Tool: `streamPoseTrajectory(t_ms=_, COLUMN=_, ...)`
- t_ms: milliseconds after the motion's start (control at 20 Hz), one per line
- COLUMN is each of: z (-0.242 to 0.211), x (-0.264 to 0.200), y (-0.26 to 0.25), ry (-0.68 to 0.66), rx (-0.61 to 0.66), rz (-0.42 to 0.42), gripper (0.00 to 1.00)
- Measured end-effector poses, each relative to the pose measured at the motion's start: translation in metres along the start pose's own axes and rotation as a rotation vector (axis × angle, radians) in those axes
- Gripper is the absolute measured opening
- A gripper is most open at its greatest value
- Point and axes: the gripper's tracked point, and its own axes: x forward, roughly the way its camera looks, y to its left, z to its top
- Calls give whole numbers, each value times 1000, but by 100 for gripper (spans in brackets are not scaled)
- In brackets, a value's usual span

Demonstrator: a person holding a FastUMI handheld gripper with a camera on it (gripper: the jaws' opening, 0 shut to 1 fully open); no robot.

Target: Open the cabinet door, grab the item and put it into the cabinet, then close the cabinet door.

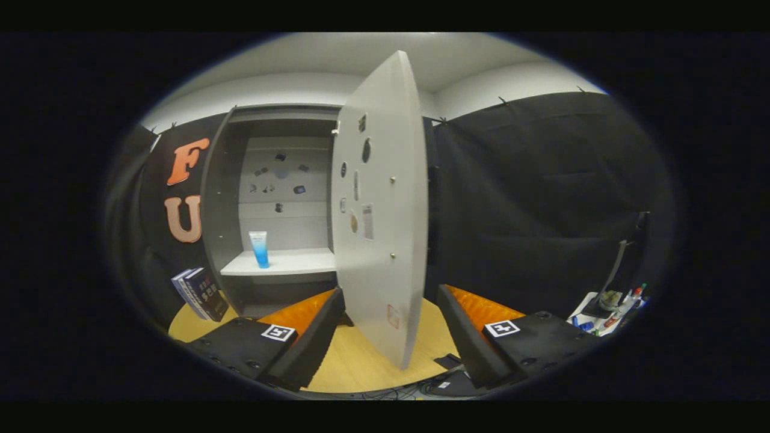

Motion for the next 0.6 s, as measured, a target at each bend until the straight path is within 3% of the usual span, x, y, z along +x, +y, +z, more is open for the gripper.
streamPoseTrajectory(t_ms=300, z=-15, x=12, y=-66, ry=18, rx=23, rz=-29, gripper=100)
streamPoseTrajectory(t_ms=600, z=-41, x=48, y=-75, ry=71, rx=24, rz=6, gripper=98)
